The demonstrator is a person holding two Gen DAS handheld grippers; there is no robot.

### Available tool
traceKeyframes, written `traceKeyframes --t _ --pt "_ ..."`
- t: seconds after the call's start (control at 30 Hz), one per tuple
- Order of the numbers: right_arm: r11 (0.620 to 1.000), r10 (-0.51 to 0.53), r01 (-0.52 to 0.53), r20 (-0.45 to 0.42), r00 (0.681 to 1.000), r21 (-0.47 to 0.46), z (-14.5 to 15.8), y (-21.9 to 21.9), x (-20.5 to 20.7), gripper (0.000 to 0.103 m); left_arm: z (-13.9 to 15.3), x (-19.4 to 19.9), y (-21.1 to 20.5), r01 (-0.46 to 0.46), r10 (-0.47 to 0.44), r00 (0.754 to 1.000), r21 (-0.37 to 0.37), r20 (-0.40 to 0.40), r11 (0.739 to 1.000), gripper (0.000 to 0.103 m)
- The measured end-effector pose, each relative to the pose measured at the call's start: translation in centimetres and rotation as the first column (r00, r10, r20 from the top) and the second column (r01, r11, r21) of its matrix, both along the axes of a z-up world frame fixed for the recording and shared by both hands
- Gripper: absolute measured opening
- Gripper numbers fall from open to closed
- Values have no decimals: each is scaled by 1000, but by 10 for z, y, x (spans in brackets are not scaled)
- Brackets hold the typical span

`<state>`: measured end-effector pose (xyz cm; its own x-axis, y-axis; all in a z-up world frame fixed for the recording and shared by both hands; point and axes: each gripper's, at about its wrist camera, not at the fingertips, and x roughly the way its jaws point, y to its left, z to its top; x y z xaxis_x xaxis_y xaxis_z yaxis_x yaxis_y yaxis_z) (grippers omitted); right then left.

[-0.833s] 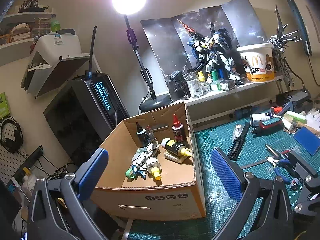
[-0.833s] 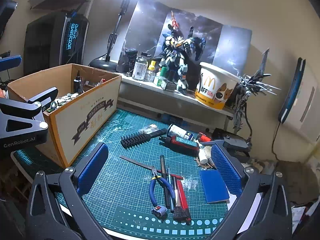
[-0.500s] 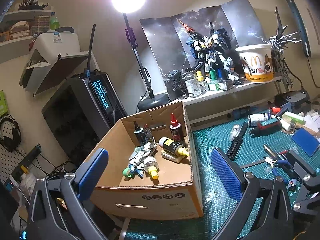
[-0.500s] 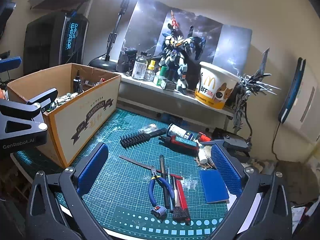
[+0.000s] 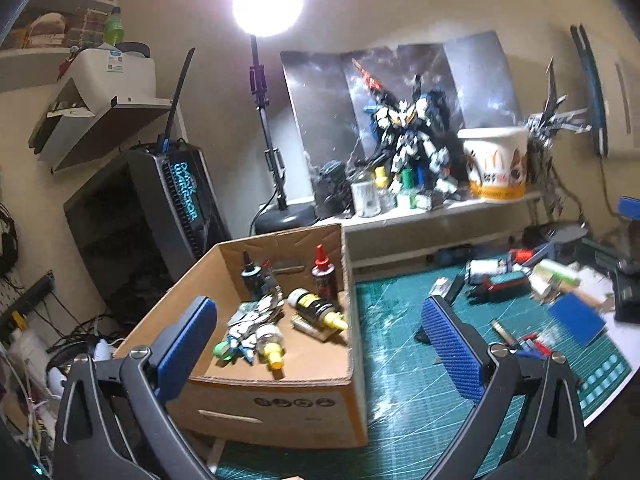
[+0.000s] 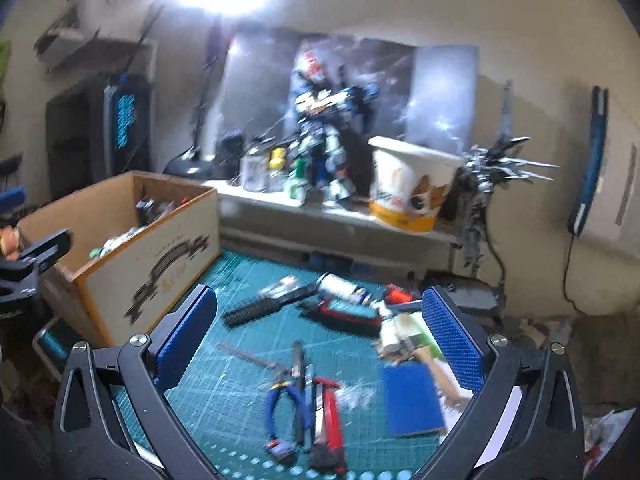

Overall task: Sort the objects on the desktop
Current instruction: 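Move both tools down toward the cutting mat, then close the right gripper on the red bottle while the left gripper closes on the black hairbrush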

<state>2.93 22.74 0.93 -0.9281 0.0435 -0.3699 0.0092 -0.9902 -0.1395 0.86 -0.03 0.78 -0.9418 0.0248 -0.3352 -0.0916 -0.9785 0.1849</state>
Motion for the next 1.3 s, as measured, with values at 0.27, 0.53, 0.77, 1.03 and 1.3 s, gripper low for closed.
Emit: traceKeyframes --t 0.27,0.53,0.77,1.03,1.3 --pt "995 -53 45 -90 995 -89 16 67 -3 103 -4 -2 8 183 -189 982 142 28 973 103" --pt "995 -37 32 -59 998 -91 14 113 -15 103 -18 -9 46 341 -349 935 116 61 933 103" --pt "981 187 -183 68 980 -65 -11 125 -40 100 -38 -46 71 378 -384 905 67 184 923 103" --pt "942 335 -324 320 886 -89 -66 141 -99 55 -77 -92 100 361 -318 888 -75 332 929 103" --pt "842 492 -539 413 767 0 -106 121 -157 54 -123 -136 117 346 -259 863 -133 434 929 94"
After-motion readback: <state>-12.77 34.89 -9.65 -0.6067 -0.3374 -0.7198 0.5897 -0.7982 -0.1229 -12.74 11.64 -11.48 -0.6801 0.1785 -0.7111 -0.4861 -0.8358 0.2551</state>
